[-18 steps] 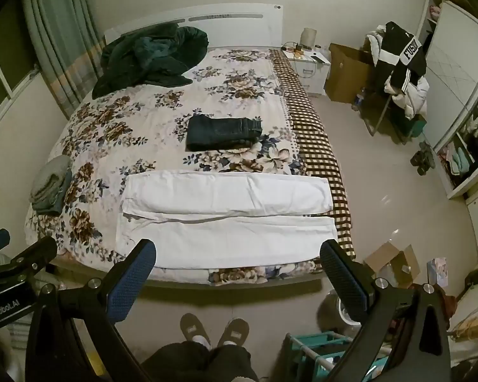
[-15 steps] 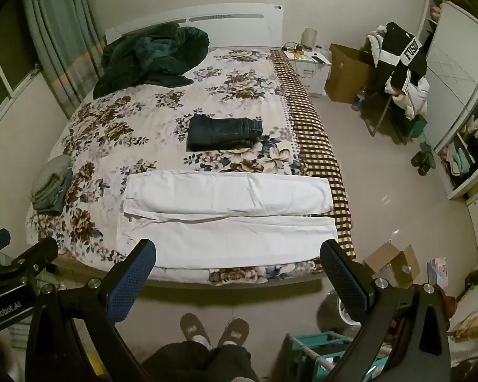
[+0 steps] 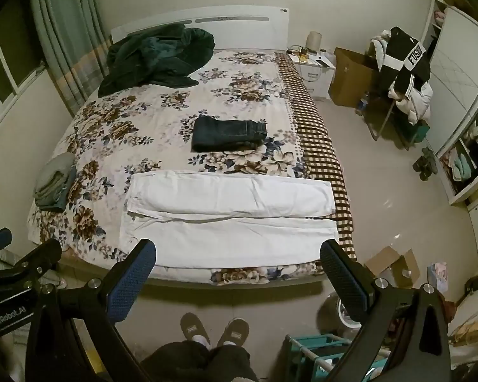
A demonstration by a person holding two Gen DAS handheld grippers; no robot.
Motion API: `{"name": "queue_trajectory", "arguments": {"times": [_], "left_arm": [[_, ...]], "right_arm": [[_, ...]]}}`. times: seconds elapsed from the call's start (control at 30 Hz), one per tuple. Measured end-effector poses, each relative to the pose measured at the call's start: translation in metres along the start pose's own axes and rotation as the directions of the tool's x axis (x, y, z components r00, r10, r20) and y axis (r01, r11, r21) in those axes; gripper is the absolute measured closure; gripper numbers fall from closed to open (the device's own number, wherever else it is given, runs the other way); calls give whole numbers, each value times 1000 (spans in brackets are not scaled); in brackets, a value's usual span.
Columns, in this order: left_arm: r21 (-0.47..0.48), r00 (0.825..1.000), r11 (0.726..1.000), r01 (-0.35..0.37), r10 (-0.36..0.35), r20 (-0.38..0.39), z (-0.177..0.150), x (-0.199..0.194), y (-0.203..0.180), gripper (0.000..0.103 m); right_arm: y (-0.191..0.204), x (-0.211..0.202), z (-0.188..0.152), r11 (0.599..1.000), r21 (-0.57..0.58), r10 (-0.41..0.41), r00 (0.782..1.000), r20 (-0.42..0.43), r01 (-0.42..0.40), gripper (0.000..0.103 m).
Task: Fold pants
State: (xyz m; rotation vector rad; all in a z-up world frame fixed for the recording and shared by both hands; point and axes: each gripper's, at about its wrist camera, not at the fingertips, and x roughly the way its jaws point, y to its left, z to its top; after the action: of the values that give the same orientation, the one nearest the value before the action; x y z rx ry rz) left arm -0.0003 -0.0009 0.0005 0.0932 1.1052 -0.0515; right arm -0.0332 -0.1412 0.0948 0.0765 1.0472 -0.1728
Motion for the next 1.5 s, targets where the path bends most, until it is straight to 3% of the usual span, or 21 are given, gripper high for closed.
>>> {"name": "queue_trajectory", "arguments": {"times": [0.23, 1.5], "left_arm": [[-8, 1000, 1000, 0, 1, 8, 5, -13, 16, 0], [-7, 1000, 1000, 0, 0, 27, 19, -24, 24, 0]], "right_arm": [[7, -4, 1, 1000, -19, 3, 1000, 2, -3, 0], [11, -5, -1, 1000, -15, -2, 1000, 6, 2, 0]]}}
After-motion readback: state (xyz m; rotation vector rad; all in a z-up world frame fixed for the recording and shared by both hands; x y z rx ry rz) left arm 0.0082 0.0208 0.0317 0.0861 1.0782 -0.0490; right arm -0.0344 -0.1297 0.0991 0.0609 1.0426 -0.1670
